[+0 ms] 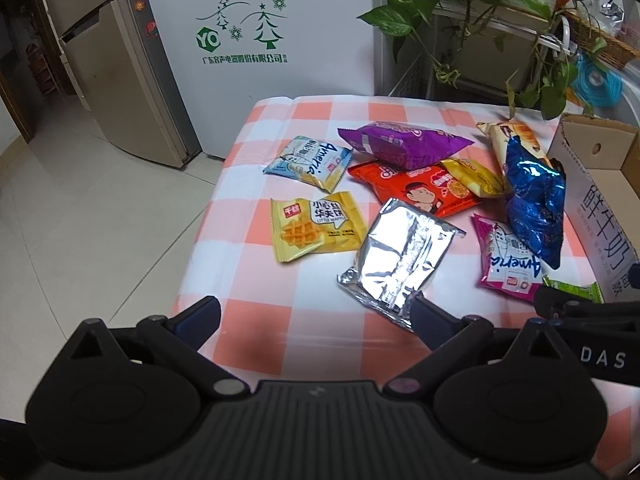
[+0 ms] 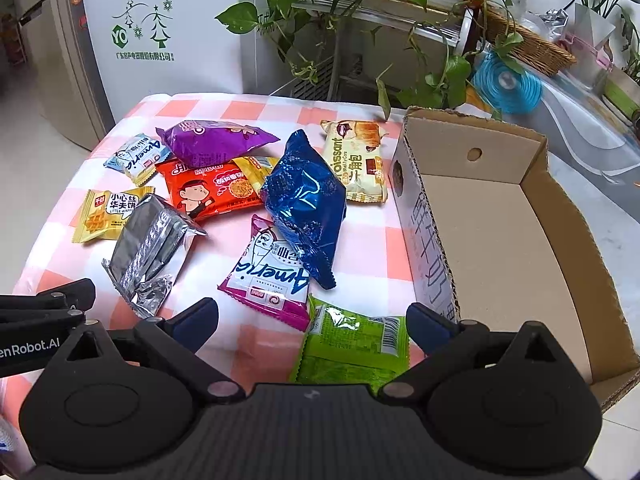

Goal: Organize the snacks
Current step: 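Close the right tool on the blue foil bag while the left tool grasps the silver foil bag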

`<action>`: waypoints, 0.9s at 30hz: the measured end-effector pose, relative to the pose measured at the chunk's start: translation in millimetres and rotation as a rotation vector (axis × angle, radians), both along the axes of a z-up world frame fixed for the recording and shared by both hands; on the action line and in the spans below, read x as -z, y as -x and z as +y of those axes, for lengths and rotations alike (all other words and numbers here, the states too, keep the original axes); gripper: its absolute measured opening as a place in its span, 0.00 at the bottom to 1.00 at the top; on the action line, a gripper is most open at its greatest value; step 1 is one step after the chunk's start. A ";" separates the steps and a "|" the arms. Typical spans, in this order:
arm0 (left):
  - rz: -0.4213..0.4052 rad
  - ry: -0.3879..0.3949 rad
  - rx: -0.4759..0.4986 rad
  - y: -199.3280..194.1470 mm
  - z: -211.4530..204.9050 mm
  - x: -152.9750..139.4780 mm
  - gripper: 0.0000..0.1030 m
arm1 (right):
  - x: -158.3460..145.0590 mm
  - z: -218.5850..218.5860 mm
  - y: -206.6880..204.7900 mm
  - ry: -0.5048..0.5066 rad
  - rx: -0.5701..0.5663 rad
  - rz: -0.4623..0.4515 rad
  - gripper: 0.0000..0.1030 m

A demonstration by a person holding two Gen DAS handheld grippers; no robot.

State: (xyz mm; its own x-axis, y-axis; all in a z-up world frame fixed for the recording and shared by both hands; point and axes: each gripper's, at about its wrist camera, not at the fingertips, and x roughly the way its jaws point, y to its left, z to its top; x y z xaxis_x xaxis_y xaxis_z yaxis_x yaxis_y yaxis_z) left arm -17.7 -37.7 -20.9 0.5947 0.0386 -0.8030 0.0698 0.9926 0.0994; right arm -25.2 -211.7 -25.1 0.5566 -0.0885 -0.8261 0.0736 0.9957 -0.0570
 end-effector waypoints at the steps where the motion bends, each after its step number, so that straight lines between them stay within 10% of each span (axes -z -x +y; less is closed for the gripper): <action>1: 0.002 0.009 0.005 0.4 0.0 0.1 0.97 | 0.0 -0.8 0.8 -0.003 -0.002 -0.001 1.00; 14: -0.016 0.124 -0.029 -9.0 18.1 -0.7 0.97 | -19.1 -39.6 14.1 -0.152 -0.011 -0.099 0.98; 27: -0.024 0.111 0.137 -23.4 -11.2 22.9 0.97 | -22.8 -62.1 -22.1 -0.357 -0.074 -0.069 0.96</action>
